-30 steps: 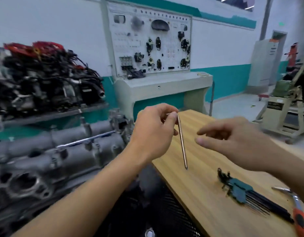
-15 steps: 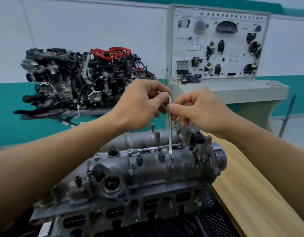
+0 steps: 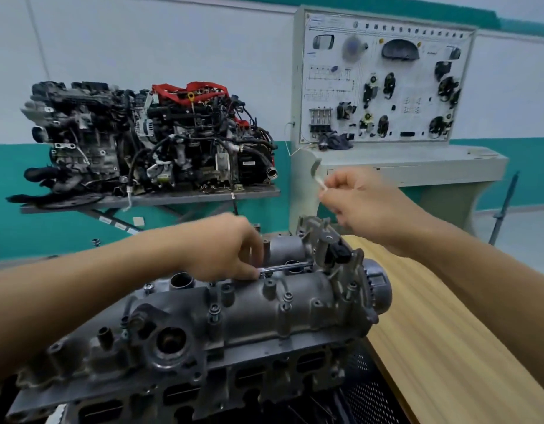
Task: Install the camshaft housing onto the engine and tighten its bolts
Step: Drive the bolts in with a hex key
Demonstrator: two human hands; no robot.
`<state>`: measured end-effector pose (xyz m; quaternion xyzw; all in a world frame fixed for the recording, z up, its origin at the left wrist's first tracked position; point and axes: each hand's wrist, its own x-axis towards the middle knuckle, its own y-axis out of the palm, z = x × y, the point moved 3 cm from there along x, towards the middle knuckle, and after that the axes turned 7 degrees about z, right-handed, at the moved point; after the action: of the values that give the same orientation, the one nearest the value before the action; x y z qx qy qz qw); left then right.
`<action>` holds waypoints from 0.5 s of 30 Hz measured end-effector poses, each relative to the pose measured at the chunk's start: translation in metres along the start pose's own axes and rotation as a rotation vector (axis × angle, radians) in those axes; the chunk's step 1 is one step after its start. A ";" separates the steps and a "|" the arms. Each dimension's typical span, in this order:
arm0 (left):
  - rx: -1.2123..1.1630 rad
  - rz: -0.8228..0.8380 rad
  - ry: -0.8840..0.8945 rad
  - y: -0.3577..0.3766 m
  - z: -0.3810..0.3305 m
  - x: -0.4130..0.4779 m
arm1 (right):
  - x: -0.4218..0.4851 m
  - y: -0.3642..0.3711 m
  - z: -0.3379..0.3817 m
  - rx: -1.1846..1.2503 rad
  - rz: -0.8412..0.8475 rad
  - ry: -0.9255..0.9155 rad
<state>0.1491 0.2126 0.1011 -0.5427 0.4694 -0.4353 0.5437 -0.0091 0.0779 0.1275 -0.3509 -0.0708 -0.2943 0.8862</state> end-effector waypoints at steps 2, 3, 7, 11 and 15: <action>0.060 0.077 -0.025 0.010 0.002 0.000 | -0.006 0.012 0.005 -0.273 0.133 -0.077; 0.083 0.087 -0.037 0.012 0.003 0.002 | -0.007 0.020 0.008 -0.386 0.177 -0.115; 0.216 0.126 -0.101 0.010 0.006 0.006 | -0.002 0.041 0.012 -0.675 0.250 -0.171; 0.238 0.224 -0.100 0.010 0.014 0.003 | 0.013 0.059 0.008 -0.871 0.342 -0.194; 0.208 0.129 -0.132 0.016 0.021 0.000 | 0.027 0.071 0.006 -0.980 0.384 -0.178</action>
<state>0.1690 0.2171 0.0840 -0.4795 0.4192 -0.4091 0.6534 0.0541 0.1108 0.0996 -0.7538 0.0655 -0.0943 0.6470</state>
